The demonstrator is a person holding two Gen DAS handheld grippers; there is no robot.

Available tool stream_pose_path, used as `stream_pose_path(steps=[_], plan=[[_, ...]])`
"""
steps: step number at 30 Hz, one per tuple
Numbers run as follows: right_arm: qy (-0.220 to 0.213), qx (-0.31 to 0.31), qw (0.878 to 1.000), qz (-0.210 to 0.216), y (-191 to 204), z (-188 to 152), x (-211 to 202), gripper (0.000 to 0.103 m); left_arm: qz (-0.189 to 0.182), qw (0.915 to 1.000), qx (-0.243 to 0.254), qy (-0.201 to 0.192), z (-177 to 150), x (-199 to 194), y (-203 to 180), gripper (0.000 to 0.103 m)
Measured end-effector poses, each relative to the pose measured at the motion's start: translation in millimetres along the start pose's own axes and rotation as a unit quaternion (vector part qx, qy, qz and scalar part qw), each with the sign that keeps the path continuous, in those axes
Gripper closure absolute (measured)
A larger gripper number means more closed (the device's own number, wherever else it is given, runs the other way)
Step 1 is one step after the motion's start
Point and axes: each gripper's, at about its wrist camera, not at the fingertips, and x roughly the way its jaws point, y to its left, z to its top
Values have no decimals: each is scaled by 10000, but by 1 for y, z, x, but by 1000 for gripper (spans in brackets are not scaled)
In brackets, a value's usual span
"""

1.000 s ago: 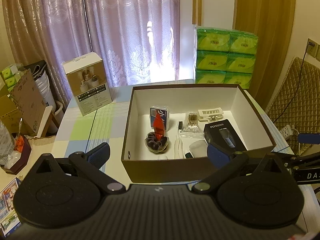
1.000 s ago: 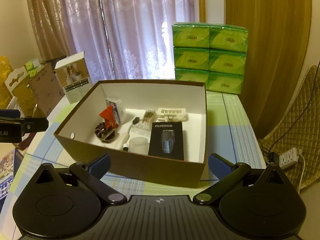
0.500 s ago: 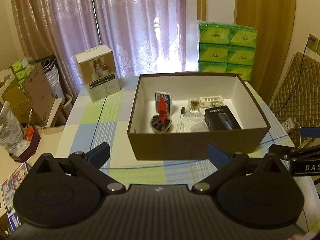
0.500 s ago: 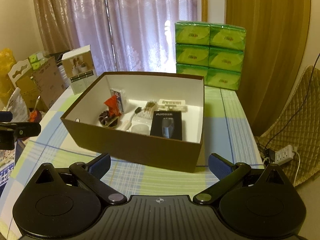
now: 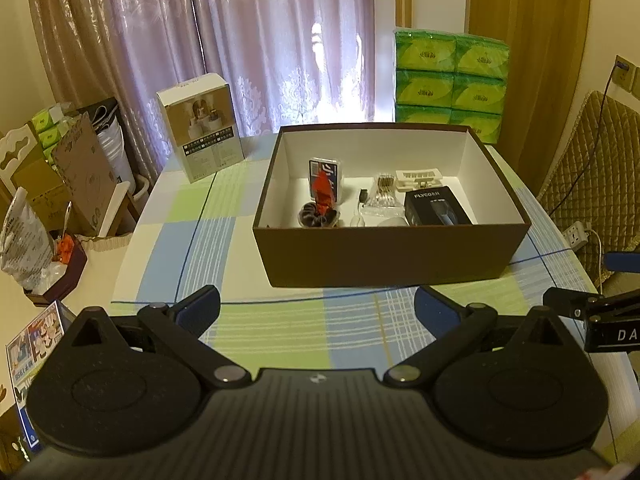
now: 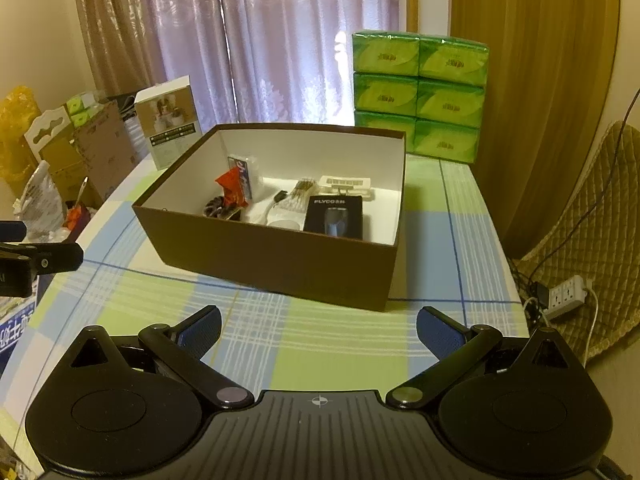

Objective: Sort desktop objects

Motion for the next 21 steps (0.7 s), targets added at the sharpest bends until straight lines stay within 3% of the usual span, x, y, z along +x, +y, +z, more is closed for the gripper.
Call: stream_pose_path(steps=[21], plan=[[62,-127,9998,120,9,-23,-16,2,-7,9995,-12,313,-28,-6,-12,1]])
